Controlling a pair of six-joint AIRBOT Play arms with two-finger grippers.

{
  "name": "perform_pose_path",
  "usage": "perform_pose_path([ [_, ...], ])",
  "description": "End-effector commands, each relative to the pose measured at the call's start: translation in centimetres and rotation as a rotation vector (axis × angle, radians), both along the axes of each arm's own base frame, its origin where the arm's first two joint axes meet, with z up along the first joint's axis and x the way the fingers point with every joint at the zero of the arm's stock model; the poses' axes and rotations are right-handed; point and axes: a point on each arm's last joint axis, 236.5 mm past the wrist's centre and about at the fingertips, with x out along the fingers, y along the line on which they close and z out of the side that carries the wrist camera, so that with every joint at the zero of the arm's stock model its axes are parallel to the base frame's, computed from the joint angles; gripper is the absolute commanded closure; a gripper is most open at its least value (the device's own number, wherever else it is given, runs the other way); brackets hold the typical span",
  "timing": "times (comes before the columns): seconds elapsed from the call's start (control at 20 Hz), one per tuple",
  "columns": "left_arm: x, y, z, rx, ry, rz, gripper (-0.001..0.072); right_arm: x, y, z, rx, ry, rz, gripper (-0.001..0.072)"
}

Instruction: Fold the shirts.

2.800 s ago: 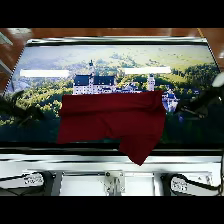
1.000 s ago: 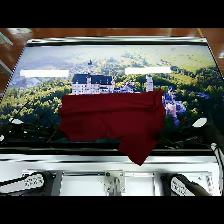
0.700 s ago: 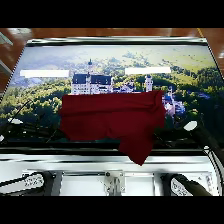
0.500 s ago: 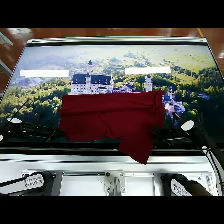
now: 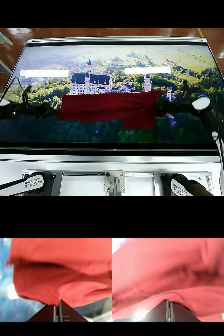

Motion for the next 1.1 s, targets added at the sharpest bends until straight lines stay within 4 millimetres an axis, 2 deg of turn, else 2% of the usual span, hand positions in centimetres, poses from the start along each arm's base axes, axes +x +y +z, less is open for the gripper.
perform_pose_path([
  [0.0, 5.6, 0.5, 2.3, 0.028, -0.083, 0.067, 0.0666, 5.8, -0.9, 1.5, 0.003, -0.070, -0.042, 0.0649],
  [0.15, 8.8, 1.3, 1.3, 0.003, -0.052, 0.108, 0.0666, 10.2, -1.7, 0.5, 0.016, -0.082, -0.094, 0.0649],
  [0.25, 10.2, 1.2, -0.1, -0.007, -0.027, 0.109, 0.0666, 12.1, -1.7, -1.1, 0.044, -0.064, -0.112, 0.0649],
  [0.35, 11.1, 0.4, -1.6, -0.012, -0.004, 0.089, 0.0666, 13.1, -1.9, -3.6, 0.055, -0.039, -0.139, 0.0648],
  [0.45, 11.5, -0.6, -3.3, -0.016, 0.021, 0.068, 0.0665, 13.0, -2.1, -6.4, 0.050, 0.006, -0.145, 0.0638],
  [0.5, 11.5, -1.1, -4.1, -0.019, 0.036, 0.058, 0.0604, 12.9, -2.1, -7.5, 0.050, 0.028, -0.145, 0.0622],
  [0.55, 11.4, -1.5, -4.7, -0.021, 0.050, 0.050, 0.0444, 12.8, -2.1, -8.4, 0.051, 0.045, -0.145, 0.0610],
  [0.6, 11.3, -1.8, -5.0, -0.027, 0.064, 0.050, 0.0271, 12.7, -2.1, -8.7, 0.049, 0.048, -0.142, 0.0347],
  [0.65, 11.3, -1.7, -4.9, -0.030, 0.068, 0.055, 0.0242, 12.8, -2.1, -8.4, 0.026, 0.026, -0.109, 0.0064],
  [0.75, 11.2, -1.0, -3.6, -0.044, 0.068, 0.042, 0.0242, 11.9, -3.4, -7.0, -0.067, -0.013, 0.004, 0.0038],
  [0.85, 11.0, 0.7, -1.5, -0.069, 0.073, 0.033, 0.0242, 9.8, -7.7, -6.2, -0.209, 0.027, 0.035, 0.0038],
  [0.95, 10.4, 1.7, 0.2, -0.098, 0.098, 0.027, 0.0242, 6.7, -11.8, -6.7, -0.281, 0.146, 0.016, 0.0036],
  [1.05, 9.1, 1.6, 1.4, -0.113, 0.117, -0.010, 0.0243, 3.8, -12.4, -7.8, -0.211, 0.266, 0.023, 0.0035],
])
